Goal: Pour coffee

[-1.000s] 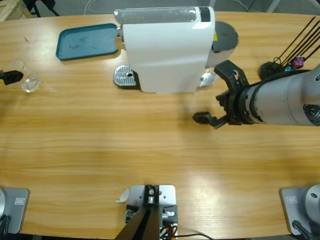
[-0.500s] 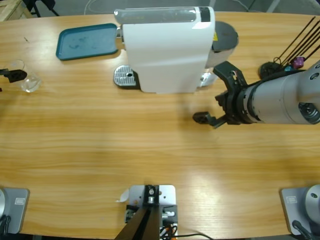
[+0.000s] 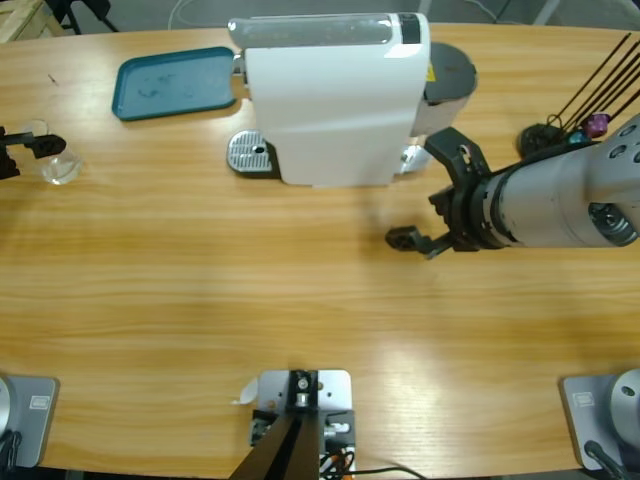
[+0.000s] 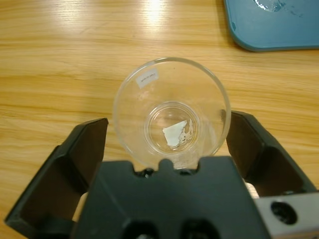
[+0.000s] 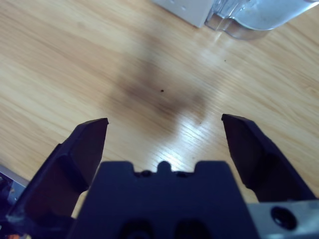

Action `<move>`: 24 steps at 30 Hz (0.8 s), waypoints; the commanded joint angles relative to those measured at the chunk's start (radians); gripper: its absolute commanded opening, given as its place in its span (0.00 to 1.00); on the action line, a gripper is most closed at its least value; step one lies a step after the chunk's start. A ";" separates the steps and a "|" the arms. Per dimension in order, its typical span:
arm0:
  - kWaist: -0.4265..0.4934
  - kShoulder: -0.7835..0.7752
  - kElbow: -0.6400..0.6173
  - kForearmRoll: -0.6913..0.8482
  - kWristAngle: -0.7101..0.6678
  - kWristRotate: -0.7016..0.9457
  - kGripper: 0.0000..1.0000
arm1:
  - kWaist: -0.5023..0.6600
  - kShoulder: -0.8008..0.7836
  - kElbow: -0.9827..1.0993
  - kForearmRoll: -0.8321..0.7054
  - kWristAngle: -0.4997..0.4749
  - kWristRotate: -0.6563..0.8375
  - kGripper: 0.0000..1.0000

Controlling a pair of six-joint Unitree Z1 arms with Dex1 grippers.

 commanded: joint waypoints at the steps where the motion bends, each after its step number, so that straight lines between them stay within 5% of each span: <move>1: 0.012 0.061 0.003 -0.044 -0.015 0.015 0.89 | -0.010 0.036 0.003 0.013 0.016 -0.003 1.00; 6: 0.011 0.086 0.008 -0.095 -0.014 0.015 0.88 | -0.010 0.039 -0.005 0.013 0.016 -0.002 1.00; 9: 0.010 0.085 0.026 -0.114 -0.023 0.034 0.55 | -0.013 0.039 -0.009 0.013 0.016 -0.003 1.00; 12: 0.012 0.082 0.038 -0.120 -0.042 0.056 0.41 | -0.016 0.040 -0.009 0.012 0.015 -0.003 1.00; 13: 0.011 0.080 0.042 -0.123 -0.042 0.057 0.28 | -0.017 0.041 -0.009 0.011 0.014 -0.003 1.00; 18: 0.010 0.078 0.057 -0.125 -0.042 0.072 0.21 | -0.031 0.039 -0.011 0.011 0.016 -0.003 1.00; 19: 0.008 0.072 0.058 -0.126 -0.043 0.079 0.04 | -0.032 0.039 -0.012 0.011 0.016 -0.003 1.00; 20: 0.006 0.054 0.060 -0.133 -0.051 0.093 0.00 | -0.032 0.039 -0.012 0.011 0.015 -0.003 1.00; 24: 0.008 -0.049 0.052 -0.171 -0.195 0.180 0.00 | -0.033 0.015 -0.030 0.033 0.010 -0.021 1.00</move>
